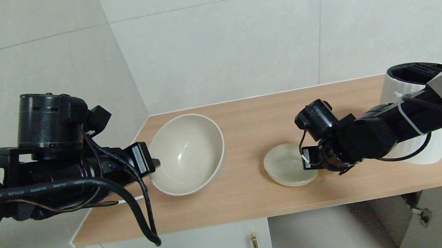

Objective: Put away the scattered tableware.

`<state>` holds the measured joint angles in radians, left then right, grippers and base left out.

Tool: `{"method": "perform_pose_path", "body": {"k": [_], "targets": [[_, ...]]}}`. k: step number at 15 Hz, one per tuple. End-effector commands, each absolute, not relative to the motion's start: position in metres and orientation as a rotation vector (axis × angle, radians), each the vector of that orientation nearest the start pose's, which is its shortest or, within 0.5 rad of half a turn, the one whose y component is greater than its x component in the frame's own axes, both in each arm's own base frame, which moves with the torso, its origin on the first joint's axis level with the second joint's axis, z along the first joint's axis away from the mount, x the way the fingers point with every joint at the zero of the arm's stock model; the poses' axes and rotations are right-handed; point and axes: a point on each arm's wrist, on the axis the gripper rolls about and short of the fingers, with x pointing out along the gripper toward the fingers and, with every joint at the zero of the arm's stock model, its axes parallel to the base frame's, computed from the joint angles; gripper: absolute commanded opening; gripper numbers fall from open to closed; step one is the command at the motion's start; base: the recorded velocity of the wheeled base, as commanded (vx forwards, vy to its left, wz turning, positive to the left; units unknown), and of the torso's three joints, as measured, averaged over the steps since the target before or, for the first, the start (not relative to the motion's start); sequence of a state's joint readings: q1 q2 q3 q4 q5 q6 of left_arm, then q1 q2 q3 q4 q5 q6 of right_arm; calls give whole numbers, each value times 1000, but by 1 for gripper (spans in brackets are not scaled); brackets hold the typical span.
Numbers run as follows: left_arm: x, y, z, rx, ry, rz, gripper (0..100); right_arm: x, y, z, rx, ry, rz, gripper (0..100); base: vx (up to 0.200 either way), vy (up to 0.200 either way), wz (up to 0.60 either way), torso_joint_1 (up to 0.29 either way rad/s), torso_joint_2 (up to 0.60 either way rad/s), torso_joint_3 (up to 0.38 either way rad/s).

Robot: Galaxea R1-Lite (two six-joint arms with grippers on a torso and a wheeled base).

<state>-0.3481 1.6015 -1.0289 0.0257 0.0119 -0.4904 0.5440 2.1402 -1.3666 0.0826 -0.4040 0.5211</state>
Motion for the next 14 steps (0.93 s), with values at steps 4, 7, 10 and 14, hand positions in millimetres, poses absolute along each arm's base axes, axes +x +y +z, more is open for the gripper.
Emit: {"method": "perform_pose_path", "body": {"k": [4,7,10,14], "targets": [[263,-95,212,-371,654,-172,0,348,200,117,113,756,-62,0,0,0,0,0,0,0],[262,-95,213,-372,650,-173,0,339,196,132,158,749,-31,0,0,0,0,0,0,0],[249,-90,216,-373,637,-181,0,307,178,159,212,768,75,0,0,0,0,0,0,0],[217,-84,228,-368,617,-277,0,266,152,188,251,761,200,0,0,0,0,0,0,0]]}}
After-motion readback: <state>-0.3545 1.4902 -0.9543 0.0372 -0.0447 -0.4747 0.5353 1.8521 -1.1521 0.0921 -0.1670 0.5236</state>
